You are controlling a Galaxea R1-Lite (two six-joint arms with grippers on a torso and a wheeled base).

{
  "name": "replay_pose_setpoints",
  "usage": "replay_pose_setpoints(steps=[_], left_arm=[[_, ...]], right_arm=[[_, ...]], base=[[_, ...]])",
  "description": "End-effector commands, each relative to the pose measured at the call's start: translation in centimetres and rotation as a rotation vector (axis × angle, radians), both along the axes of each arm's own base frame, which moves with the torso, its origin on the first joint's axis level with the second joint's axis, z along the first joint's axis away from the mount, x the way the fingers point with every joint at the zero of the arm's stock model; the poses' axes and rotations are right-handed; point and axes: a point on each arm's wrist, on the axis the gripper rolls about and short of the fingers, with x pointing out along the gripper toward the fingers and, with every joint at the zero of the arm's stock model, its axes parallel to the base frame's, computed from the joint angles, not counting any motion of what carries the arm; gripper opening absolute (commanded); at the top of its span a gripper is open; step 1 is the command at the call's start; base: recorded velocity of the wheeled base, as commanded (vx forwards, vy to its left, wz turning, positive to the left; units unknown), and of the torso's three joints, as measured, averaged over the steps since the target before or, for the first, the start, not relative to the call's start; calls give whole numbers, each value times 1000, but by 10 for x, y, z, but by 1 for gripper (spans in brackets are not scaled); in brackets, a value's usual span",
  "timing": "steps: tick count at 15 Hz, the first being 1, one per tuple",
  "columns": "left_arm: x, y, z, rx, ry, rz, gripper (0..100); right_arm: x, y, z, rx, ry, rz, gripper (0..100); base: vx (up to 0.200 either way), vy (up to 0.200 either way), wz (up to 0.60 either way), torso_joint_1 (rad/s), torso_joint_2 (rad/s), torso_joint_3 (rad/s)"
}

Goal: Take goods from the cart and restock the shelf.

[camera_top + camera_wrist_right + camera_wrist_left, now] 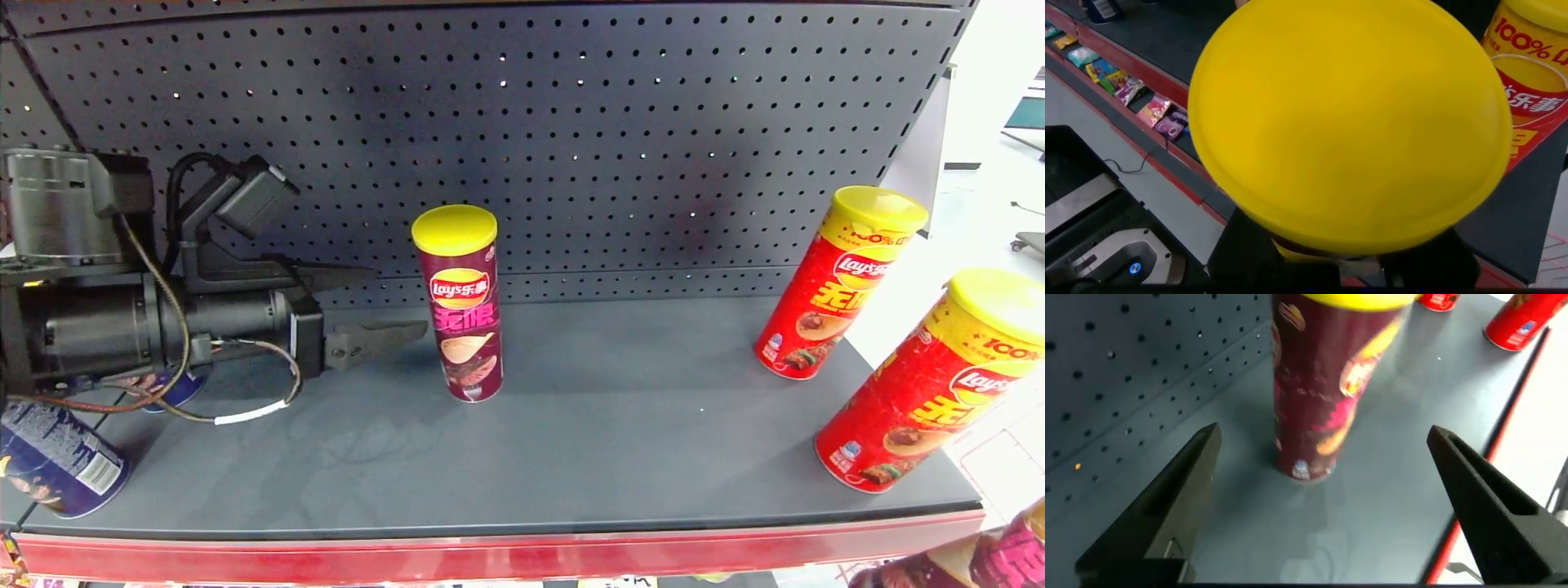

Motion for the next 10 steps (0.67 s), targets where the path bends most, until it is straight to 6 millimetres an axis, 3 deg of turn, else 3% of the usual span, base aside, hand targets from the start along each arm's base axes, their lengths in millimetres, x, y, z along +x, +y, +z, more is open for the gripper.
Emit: replay_pose_setpoints(steps=[1,10], left_arm=[[17,-7,-6,7,23,-7,100],[55,-37,-8,-5,-6,-67,100]], right_arm=[[0,0,-1,-1,3,0,0],[0,0,-1,-1,7,0,0]], base=[[0,0,0,0,0,0],[0,0,0,0,0,0]])
